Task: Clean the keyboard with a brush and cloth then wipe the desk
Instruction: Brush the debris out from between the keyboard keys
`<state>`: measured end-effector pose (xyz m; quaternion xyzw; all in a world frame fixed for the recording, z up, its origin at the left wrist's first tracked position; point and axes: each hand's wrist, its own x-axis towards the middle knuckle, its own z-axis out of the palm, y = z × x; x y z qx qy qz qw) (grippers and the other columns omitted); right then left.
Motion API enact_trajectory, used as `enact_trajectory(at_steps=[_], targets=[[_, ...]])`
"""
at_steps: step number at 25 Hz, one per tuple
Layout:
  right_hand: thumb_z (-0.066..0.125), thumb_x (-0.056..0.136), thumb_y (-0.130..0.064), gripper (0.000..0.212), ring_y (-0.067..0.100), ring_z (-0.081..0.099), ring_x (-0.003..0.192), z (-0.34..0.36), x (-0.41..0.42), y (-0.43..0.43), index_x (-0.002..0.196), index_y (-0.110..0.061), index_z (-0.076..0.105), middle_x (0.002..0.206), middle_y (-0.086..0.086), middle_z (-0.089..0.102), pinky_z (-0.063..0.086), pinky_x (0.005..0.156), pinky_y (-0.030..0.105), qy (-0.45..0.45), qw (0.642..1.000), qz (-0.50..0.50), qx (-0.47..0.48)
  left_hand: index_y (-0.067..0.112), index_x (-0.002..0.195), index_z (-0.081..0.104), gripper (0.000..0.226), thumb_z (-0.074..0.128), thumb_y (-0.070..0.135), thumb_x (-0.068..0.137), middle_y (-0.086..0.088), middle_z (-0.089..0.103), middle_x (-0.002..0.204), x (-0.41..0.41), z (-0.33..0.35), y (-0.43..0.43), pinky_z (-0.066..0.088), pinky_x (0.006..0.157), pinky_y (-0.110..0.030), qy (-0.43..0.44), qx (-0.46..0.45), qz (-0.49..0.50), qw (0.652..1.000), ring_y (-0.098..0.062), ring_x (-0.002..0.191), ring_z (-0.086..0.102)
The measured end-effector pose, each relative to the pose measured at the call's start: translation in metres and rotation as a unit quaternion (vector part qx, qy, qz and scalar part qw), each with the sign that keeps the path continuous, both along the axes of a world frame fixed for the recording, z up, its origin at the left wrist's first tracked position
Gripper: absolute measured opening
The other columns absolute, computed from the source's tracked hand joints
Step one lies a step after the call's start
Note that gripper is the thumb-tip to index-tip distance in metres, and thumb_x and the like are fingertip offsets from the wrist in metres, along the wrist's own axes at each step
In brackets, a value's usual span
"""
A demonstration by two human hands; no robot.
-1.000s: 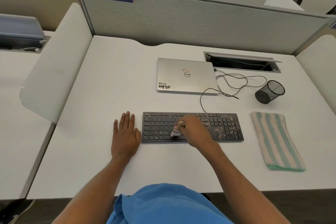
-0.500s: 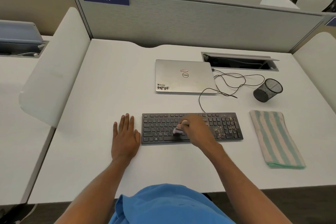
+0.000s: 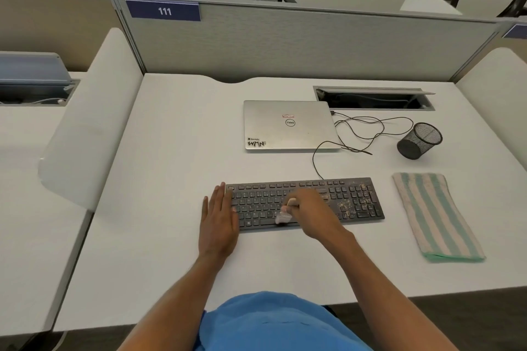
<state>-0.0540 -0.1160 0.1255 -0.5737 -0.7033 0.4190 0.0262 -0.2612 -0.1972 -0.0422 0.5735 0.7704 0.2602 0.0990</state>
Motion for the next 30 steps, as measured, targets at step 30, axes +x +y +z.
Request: enact_trajectory(at_steps=[30], targets=[[0.053, 0.101, -0.002, 0.015, -0.012, 0.054, 0.049, -0.008, 0.022, 0.021, 0.097, 0.004, 0.066, 0.081, 0.004, 0.058, 0.035, 0.043, 0.002, -0.011, 1.0, -0.015, -0.012, 0.017, 0.169, 0.02, 0.062, 0.023, 0.037, 0.11, -0.002, 0.01, 0.178, 0.03, -0.013, -0.003, 0.011, 0.132, -0.045, 0.05, -0.052, -0.058, 0.996, -0.016, 0.164, -0.001]])
